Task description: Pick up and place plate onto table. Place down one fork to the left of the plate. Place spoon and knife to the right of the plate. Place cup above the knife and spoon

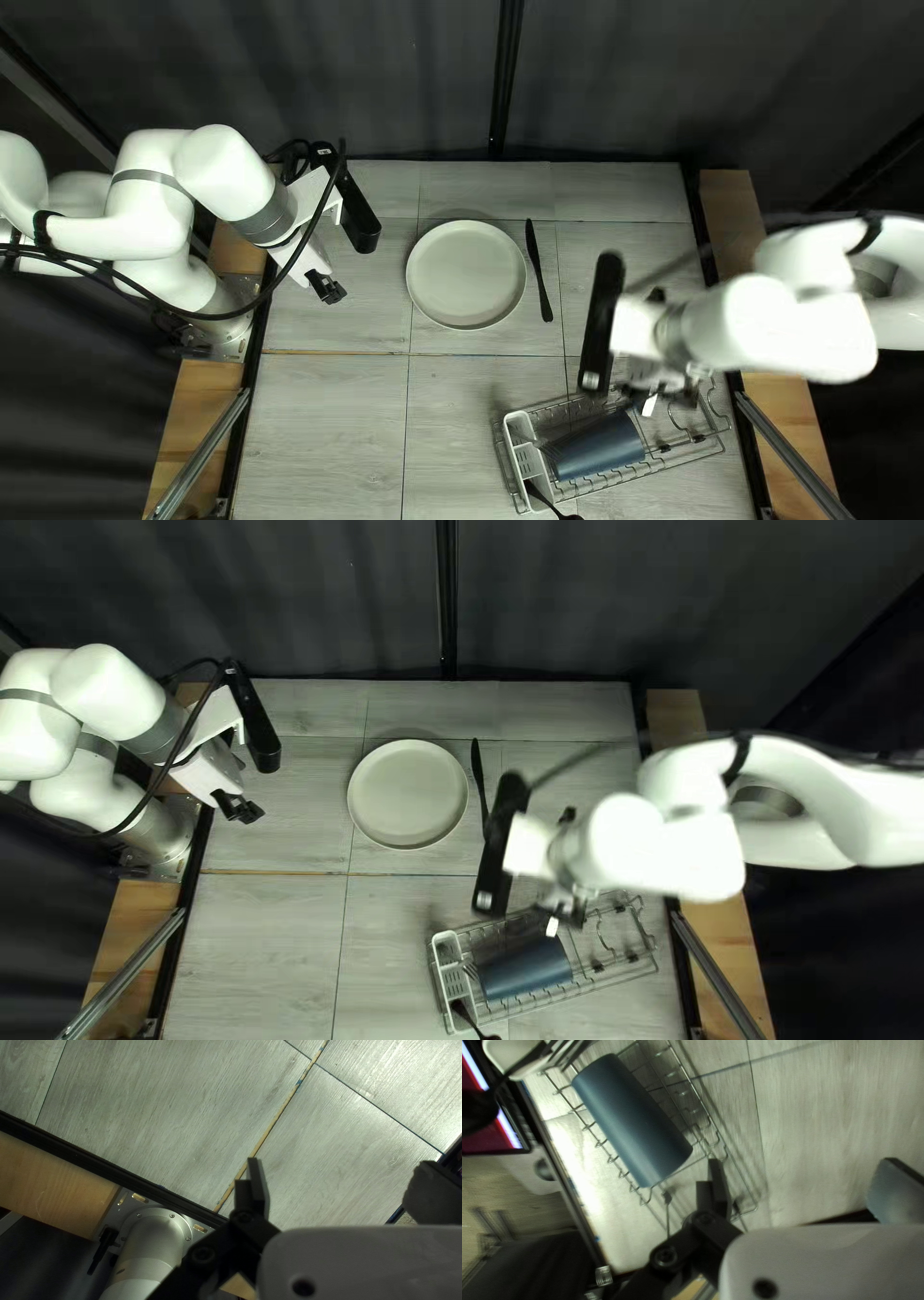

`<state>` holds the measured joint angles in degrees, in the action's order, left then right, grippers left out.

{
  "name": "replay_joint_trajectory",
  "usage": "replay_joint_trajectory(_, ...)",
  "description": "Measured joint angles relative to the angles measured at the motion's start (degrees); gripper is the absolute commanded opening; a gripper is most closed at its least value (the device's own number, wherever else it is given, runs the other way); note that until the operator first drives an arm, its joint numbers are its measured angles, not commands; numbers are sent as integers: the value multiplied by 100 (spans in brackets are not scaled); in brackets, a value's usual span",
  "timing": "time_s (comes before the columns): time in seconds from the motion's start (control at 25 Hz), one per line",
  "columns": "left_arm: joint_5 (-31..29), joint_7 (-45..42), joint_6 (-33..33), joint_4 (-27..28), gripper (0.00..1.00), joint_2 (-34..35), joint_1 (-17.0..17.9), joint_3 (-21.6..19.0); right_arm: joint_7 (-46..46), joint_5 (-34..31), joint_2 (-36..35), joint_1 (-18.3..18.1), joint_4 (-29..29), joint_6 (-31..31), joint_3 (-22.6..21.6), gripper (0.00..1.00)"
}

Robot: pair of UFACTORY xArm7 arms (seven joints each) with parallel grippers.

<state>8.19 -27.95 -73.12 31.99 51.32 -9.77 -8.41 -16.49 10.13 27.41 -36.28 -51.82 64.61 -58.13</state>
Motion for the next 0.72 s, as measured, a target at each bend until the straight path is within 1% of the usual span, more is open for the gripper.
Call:
replay_joint_trajectory(0.12, 0, 0, 0, 0, 100, 0, 0, 0, 181, -262, -201, -68, 15, -490, -373, 100)
replay_joint_trajectory(0.24, 0, 0, 0, 0, 100, 0, 0, 0, 463, -381, -247, -3, 138, -808, -416, 100)
replay_joint_trajectory(0.44, 0, 0, 0, 0, 100, 0, 0, 0, 521, -399, -248, 22, 169, -867, -409, 100)
replay_joint_trajectory(0.52, 0, 0, 0, 0, 100, 0, 0, 0, 500, -438, -289, -2, 151, -855, -489, 100)
replay_joint_trajectory(0.6, 0, 0, 0, 0, 100, 0, 0, 0, 339, -570, -465, -229, -17, -763, -806, 100)
replay_joint_trajectory(0.72, 0, 0, 0, 0, 100, 0, 0, 0, 30, -893, -800, -862, -436, -537, -1611, 100)
